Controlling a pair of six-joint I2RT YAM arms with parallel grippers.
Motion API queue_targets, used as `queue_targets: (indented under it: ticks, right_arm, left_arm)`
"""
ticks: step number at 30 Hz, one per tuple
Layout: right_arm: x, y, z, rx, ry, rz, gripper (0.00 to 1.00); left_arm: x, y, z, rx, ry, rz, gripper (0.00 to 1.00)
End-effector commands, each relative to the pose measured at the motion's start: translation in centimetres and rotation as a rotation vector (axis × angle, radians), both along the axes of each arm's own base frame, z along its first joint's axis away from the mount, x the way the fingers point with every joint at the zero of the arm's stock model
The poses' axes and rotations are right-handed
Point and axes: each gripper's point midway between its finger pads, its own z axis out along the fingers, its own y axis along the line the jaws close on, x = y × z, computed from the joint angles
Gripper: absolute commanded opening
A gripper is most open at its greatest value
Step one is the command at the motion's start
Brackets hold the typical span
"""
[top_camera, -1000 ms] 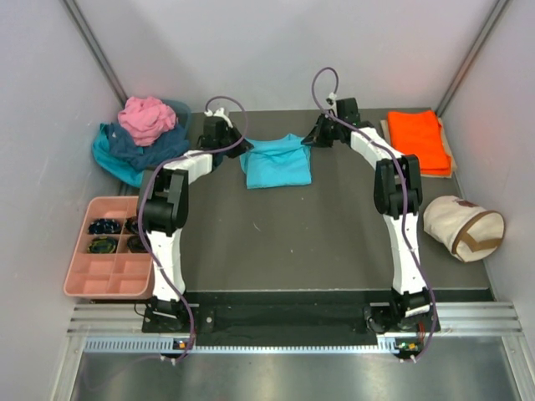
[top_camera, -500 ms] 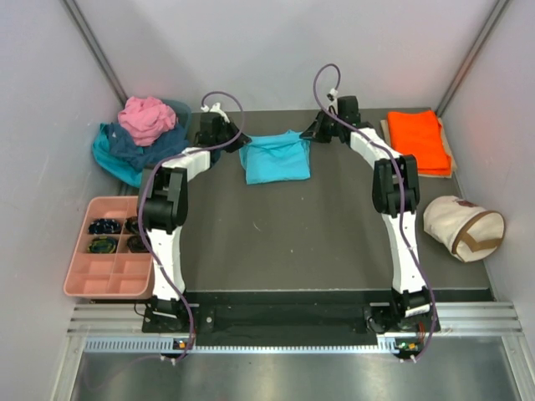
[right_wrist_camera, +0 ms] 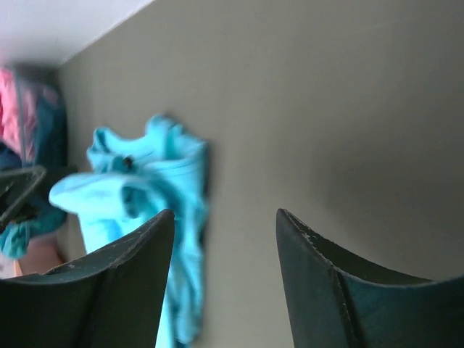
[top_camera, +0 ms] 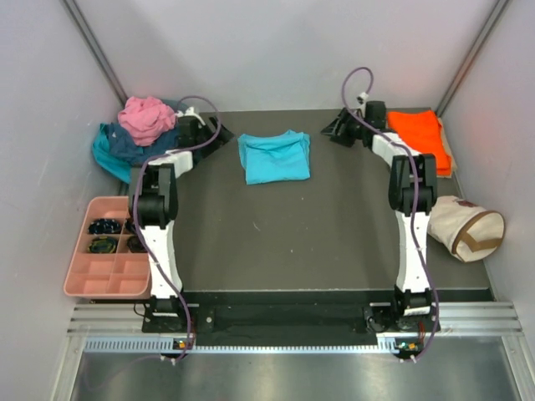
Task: Fold and stack the t-shirts
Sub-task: Fold the tshirt
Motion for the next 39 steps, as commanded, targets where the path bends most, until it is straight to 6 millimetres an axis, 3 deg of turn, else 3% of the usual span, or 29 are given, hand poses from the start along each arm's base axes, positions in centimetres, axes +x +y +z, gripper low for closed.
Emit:
queue_targets:
  ticks: [1,4,5,7,8,10,11,12,15,21,22,24,25,26,30,34,35,39]
  right_arm:
    - [1.2,-5.2,9.4,0.015,-0.197,-0.064,0.58]
    - [-0.1,-4.4,9.4,0.023,-0.192,-0.029,0.59]
    - [-0.7,-4.1,9.3,0.016,-0.184,-0.021,0.6]
    - [-1.9,-2.7,9.3,0.015,-0.169,0.012,0.61]
    - [-2.8,-2.1,9.5,0.005,-0.175,0.032,0.62]
    - [-4.3,-0.6,9.2,-0.012,-0.145,0.055,0.66]
    - [-5.2,-0.2,9.5,-0.019,-0.148,0.065,0.77]
    - [-5.6,0.1,9.5,-0.022,-0.141,0.073,0.81]
    - [-7.3,2.1,9.7,-0.009,-0.122,0.121,0.88]
    - [-9.0,7.6,8.9,-0.008,-0.085,0.243,0.93]
    - [-8.9,8.4,7.7,-0.011,-0.067,0.257,0.94]
    - [-8.8,10.5,8.3,-0.004,-0.089,0.294,0.94]
    - [-8.6,11.1,6.8,-0.003,-0.065,0.308,0.94]
    - [-8.1,11.8,7.7,0.011,-0.089,0.319,0.94]
    - [-7.5,14.3,7.2,0.086,-0.087,0.371,0.94]
    - [-6.4,15.3,6.6,0.155,-0.074,0.382,0.94]
    - [-6.3,15.5,7.1,0.171,-0.082,0.383,0.94]
    - [-5.8,15.8,5.8,0.181,-0.058,0.386,0.94]
  left_arm:
    - [0.7,4.3,5.4,-0.011,-0.124,0.089,0.96]
    - [-0.2,3.3,6.5,-0.05,-0.144,0.065,0.99]
    - [-0.9,2.8,6.0,-0.058,-0.132,0.053,0.99]
    - [-1.7,2.5,7.5,-0.06,-0.163,0.048,0.99]
    - [-2.8,0.6,7.6,-0.056,-0.163,0.015,0.99]
    - [-3.8,-0.4,7.6,-0.023,-0.158,-0.006,0.99]
    - [-4.7,-1.8,7.9,-0.01,-0.158,-0.03,0.99]
    - [-5.1,-2.2,7.8,0.01,-0.155,-0.031,0.99]
    - [-7.0,-3.9,7.7,0.068,-0.154,-0.049,0.99]
    - [-10.0,-8.1,7.0,0.07,-0.166,-0.114,0.99]
    - [-10.2,-8.7,6.9,0.067,-0.169,-0.124,0.99]
    - [-10.8,-10.6,6.4,0.058,-0.173,-0.164,0.99]
    - [-11.1,-11.5,6.0,0.058,-0.172,-0.181,0.99]
    - [-11.1,-12.1,5.4,0.055,-0.169,-0.194,0.99]
    - [-11.0,-14.9,4.8,0.027,-0.203,-0.244,0.99]
    - [-10.1,-17.2,3.6,0.012,-0.206,-0.281,0.99]
    - [-10.0,-17.5,2.2,0.016,-0.185,-0.288,0.99]
    - [-9.0,-17.9,0.1,0.028,-0.157,-0.286,0.99]
